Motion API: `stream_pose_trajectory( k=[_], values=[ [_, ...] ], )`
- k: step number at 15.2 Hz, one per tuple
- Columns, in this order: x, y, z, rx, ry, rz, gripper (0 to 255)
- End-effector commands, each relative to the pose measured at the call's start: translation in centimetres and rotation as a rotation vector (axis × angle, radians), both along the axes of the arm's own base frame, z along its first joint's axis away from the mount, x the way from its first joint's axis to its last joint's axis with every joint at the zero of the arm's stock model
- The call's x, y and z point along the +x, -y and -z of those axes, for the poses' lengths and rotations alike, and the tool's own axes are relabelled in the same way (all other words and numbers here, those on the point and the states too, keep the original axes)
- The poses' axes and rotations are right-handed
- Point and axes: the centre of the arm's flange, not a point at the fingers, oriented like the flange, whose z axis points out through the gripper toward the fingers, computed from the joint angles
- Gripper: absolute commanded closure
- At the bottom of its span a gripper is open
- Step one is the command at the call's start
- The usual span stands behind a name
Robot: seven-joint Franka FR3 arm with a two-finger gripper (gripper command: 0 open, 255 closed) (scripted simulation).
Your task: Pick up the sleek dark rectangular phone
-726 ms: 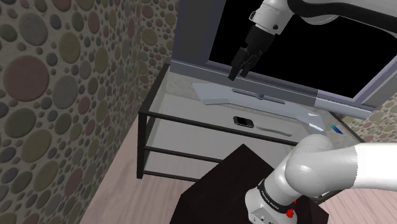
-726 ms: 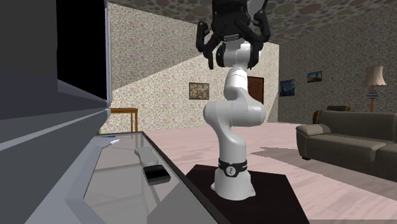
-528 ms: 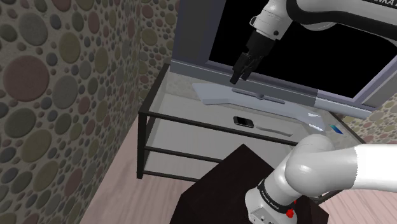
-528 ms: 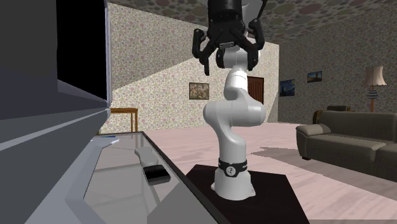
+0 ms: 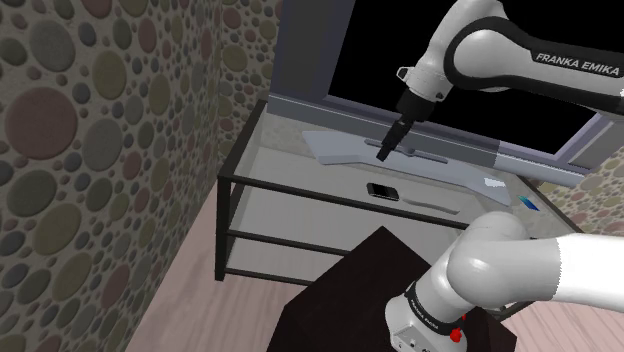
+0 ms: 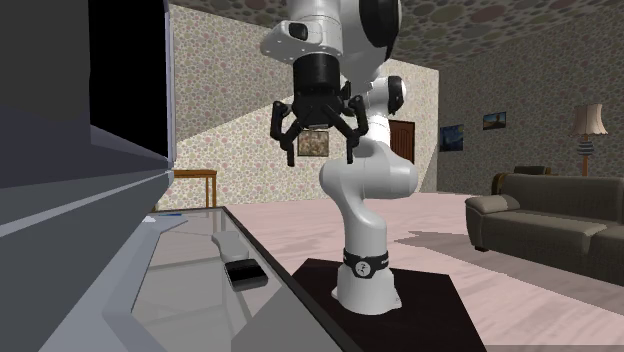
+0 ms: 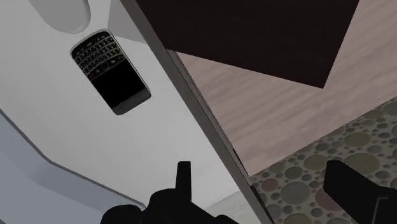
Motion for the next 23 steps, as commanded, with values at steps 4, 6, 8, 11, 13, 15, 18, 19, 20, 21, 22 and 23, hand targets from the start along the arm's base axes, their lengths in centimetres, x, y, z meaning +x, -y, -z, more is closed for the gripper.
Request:
stream_pose_trajectory(
  k=[4,6,8,11,13,15,18,19,20,21,22,23],
  values=[
    [-0.9,4.6,4.5,-0.016,-0.013,-0.090,0],
    [-1.3,6.4,6.3,-0.022,-0.018,-0.125,0],
    [-1.5,8.2,8.1,-0.029,-0.023,-0.159,0],
    [-1.9,11.0,10.8,-0.038,-0.031,-0.211,0],
    [-2.0,12.9,12.5,-0.045,-0.036,-0.246,0],
    [-2.1,14.8,14.2,-0.051,-0.041,-0.280,0],
    [-2.2,16.1,15.9,-0.055,-0.044,-0.304,0],
    [-2.2,16.1,16.5,-0.055,-0.044,-0.304,0],
    [-2.2,16.1,17.0,-0.055,-0.044,-0.304,0],
    [-2.2,16.1,17.5,-0.055,-0.044,-0.304,0],
    [-2.2,16.1,18.1,-0.055,-0.044,-0.304,0],
    [-2.2,16.1,18.6,-0.055,-0.044,-0.304,0]
  ],
)
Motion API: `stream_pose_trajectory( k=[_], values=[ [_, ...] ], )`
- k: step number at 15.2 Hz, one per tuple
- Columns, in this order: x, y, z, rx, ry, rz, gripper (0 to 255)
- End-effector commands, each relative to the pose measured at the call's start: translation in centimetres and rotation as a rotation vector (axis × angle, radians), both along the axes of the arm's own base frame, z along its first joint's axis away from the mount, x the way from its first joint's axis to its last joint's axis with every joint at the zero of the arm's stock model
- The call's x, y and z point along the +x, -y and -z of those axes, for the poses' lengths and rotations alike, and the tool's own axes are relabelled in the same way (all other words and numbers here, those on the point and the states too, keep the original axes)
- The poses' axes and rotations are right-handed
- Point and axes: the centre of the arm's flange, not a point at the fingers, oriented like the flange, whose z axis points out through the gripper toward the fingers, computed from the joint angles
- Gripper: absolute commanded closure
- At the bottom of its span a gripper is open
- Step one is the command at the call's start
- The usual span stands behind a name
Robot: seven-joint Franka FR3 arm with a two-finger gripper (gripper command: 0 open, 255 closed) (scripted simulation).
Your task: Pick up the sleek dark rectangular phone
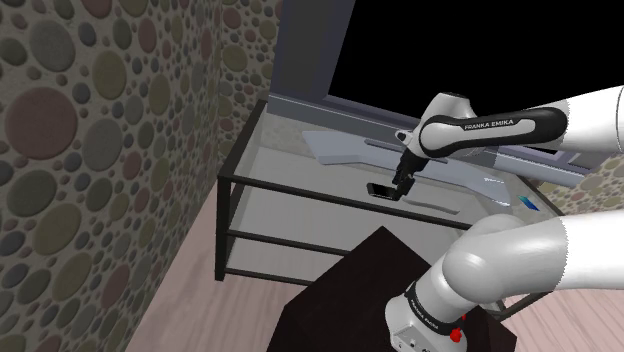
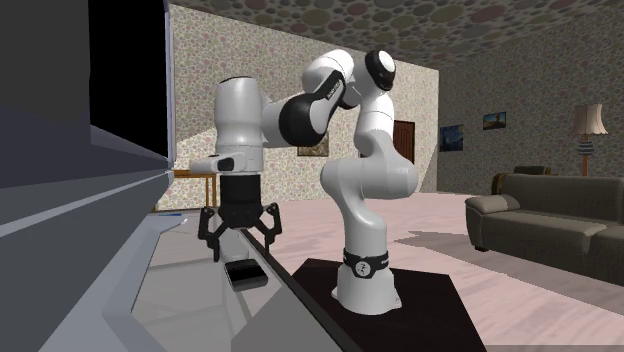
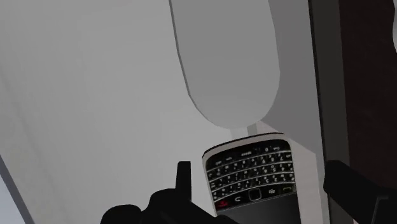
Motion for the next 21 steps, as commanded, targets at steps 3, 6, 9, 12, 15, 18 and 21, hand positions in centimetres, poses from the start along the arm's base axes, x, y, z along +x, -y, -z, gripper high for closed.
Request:
stream_pose_trajectory(
  k=[3,6,9,12,15,18,21],
  values=[
    [0.0,0.2,1.4,0.000,0.001,0.000,0],
    [0.1,0.1,1.4,0.000,0.001,0.000,255],
    [0.1,0.1,1.4,0.000,0.001,0.000,255],
    [0.1,0.1,1.4,0.000,0.001,0.000,255],
    [0.0,0.2,0.3,0.000,0.001,0.000,255],
    [0.0,0.2,-1.3,0.000,0.001,0.000,255],
    [0.0,0.2,-2.9,0.000,0.001,0.000,255]
  ],
)
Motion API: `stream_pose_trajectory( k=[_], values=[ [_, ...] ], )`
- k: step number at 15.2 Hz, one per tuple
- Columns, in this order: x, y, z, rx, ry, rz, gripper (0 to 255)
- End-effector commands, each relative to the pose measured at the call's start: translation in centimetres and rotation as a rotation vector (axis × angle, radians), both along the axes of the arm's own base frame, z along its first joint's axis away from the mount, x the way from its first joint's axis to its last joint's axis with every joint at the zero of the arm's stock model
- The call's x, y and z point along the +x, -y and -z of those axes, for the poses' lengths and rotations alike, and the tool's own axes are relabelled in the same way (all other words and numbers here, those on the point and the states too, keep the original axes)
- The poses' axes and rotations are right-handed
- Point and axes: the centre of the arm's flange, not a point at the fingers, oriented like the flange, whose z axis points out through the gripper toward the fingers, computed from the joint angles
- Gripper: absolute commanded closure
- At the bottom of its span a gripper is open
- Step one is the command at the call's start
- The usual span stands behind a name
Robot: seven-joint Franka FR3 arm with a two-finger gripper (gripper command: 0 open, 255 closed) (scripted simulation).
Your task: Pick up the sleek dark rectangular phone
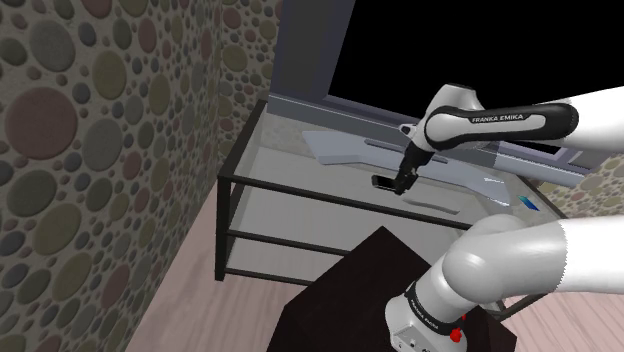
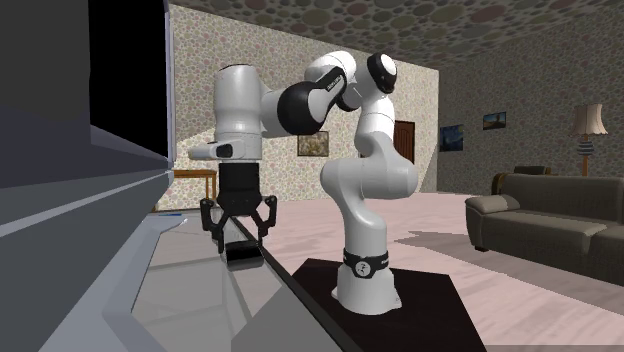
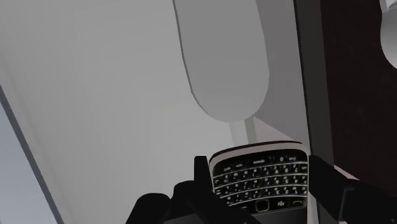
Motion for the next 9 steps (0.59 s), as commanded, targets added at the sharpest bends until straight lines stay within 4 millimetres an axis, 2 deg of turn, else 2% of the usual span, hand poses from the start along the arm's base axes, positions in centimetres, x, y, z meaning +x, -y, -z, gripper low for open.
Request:
stream_pose_trajectory(
  k=[1,7,9],
  values=[
    [0.1,-0.2,-1.1,0.000,-0.001,0.000,255],
    [0.1,-0.2,-4.3,0.000,-0.001,0.000,255],
    [0.1,-0.2,-4.3,0.000,-0.001,0.000,255]
  ],
)
